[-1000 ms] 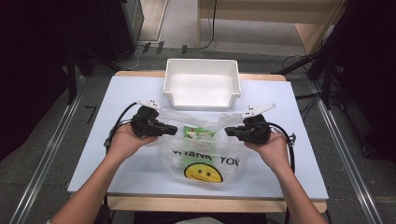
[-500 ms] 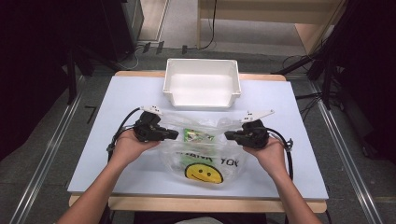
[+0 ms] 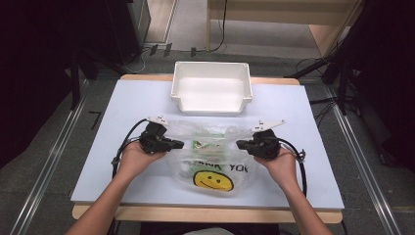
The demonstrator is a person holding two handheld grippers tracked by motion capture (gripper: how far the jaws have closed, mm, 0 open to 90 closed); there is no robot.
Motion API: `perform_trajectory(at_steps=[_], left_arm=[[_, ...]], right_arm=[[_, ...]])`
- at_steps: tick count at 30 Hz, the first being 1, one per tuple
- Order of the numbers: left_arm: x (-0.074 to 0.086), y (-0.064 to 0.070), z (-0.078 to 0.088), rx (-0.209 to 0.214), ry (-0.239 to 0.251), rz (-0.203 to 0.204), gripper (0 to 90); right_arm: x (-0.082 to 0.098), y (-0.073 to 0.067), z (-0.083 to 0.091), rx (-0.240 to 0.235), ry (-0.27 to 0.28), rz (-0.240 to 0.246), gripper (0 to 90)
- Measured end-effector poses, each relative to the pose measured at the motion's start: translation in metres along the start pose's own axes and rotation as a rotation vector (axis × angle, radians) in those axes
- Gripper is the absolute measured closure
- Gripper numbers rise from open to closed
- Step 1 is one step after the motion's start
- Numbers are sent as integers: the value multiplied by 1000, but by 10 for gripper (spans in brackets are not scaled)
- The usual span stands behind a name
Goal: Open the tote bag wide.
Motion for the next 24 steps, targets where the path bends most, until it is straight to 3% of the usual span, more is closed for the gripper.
perform_trajectory(at_steps=[6,10,14,24], left_arm=[[14,-13,-1,-8,10,47,882],[16,-16,-3,-23,11,48,880],[12,-12,-5,-8,28,50,876],[2,6,-5,21,52,33,876]], right_arm=[[13,9,-4,21,-12,-40,900],[15,11,-6,21,-14,-53,900],[13,9,-7,11,-6,-60,900],[-7,-13,-10,-30,37,-31,900]])
Point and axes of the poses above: each handheld gripper's, and its own axes: z roughly backward along the jaws, x roughly out of its underside, y roughly to its right, the point moved 8 cm from there along -z, roughly forward along the jaws, and after that the axes turned 7 degrees about z, right-handed, at the moved point
